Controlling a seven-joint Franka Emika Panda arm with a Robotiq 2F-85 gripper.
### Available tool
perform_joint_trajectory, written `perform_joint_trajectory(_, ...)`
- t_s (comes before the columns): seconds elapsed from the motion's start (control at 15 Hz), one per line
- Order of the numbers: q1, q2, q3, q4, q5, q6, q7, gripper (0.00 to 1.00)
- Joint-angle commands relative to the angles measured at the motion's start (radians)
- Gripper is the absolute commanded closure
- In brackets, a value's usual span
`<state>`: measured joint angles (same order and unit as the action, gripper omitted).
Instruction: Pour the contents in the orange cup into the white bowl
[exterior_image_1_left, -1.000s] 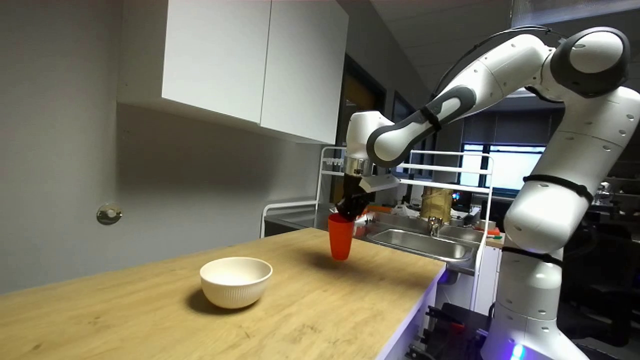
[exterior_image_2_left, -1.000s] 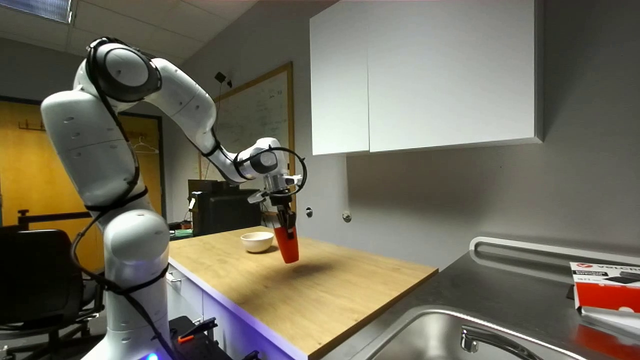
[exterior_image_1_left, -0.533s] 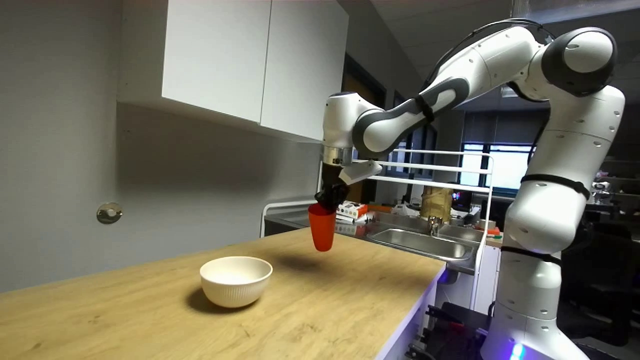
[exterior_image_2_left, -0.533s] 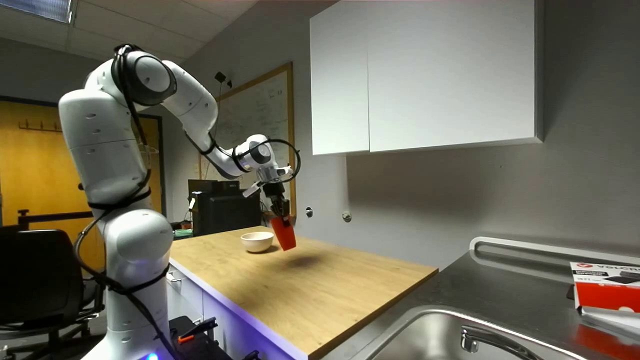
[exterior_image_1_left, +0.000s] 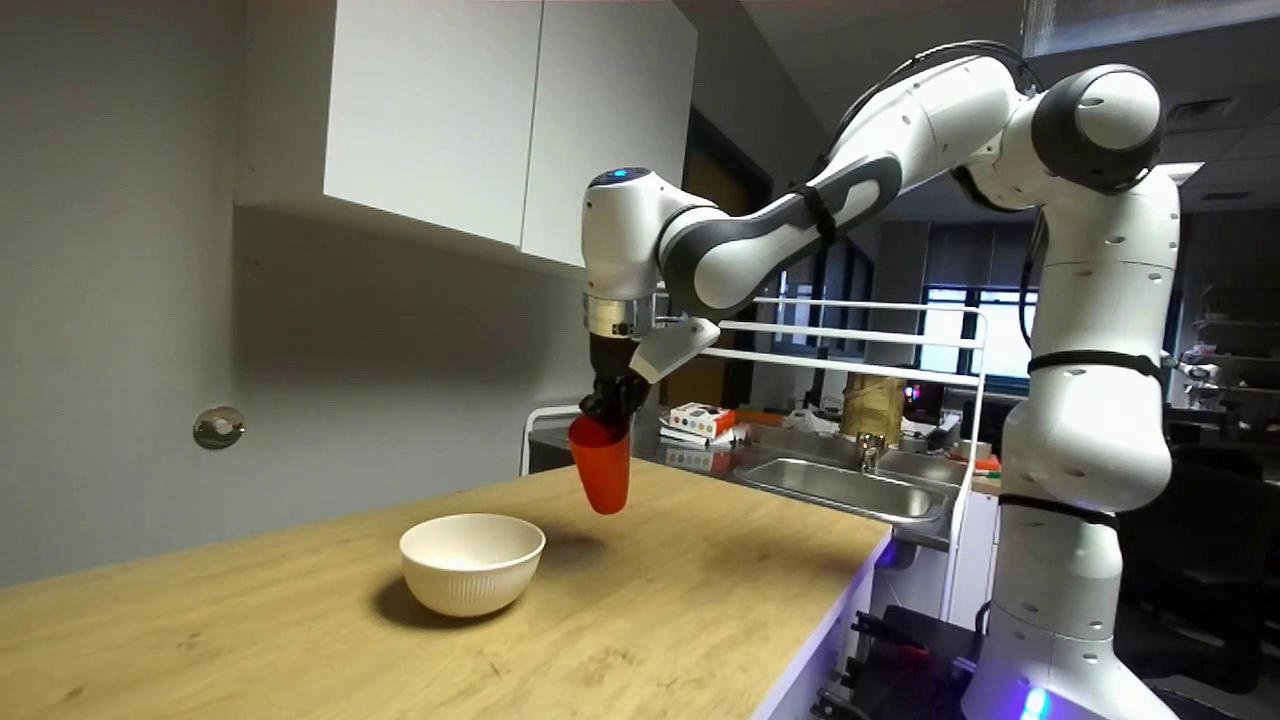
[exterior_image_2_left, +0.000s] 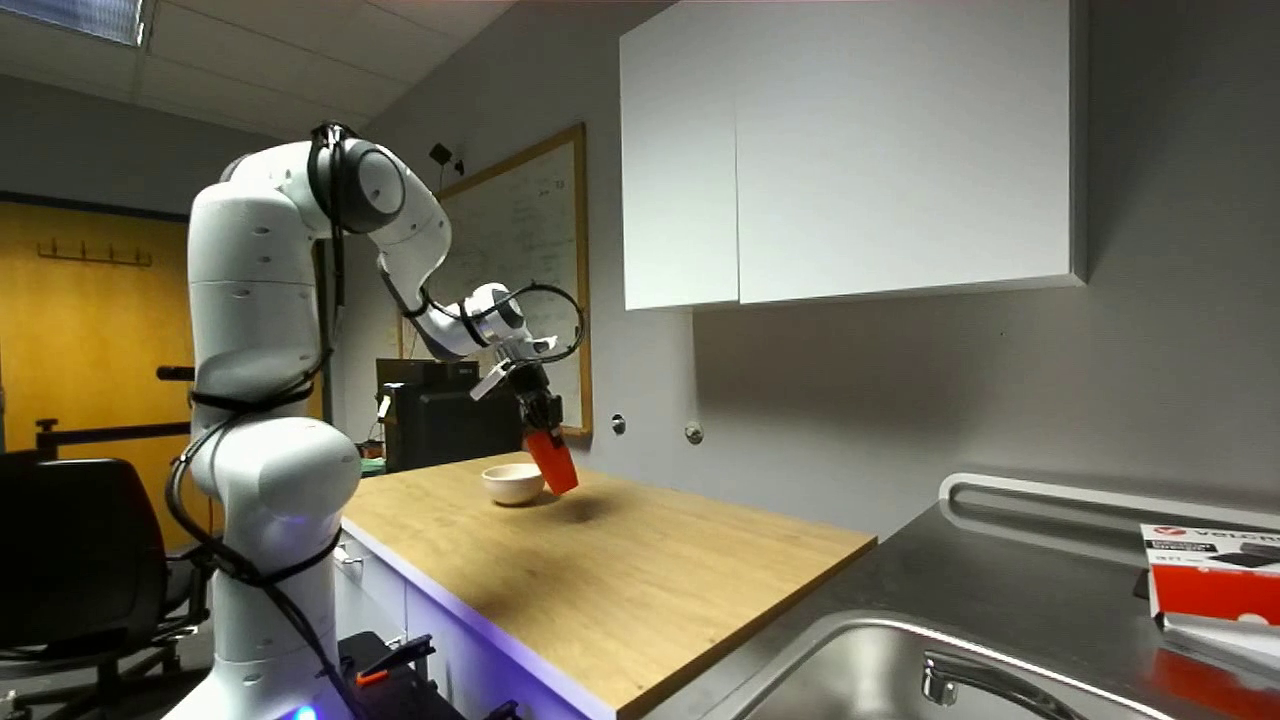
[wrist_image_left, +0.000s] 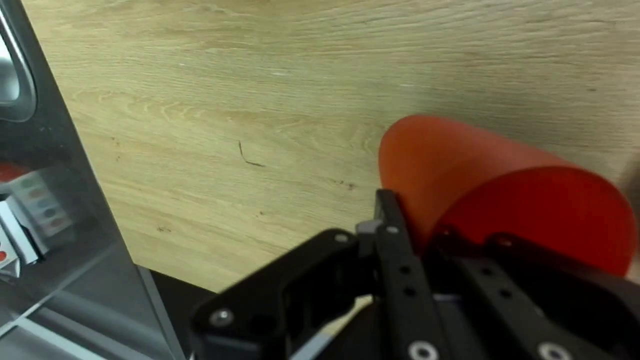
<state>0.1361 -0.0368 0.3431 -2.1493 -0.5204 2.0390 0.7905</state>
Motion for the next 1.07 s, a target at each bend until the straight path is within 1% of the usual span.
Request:
perform_joint_trajectory(0.0,0.088,0.14,-0.001,0.14,-0.116,-0.121,0.069,0.99)
perform_joint_trajectory(0.27,0.204,0.246,-0.011,0.241,-0.258,-0.259,0.115,0.99)
perform_joint_trajectory(0.6,0.333,0.357,-0.01,0.345,-0.424,-0.427,0.132,0.99)
perform_joint_trajectory(1.0,0.472,0.477,-0.008,0.411,-0.659,-0.633,0.162,0.99)
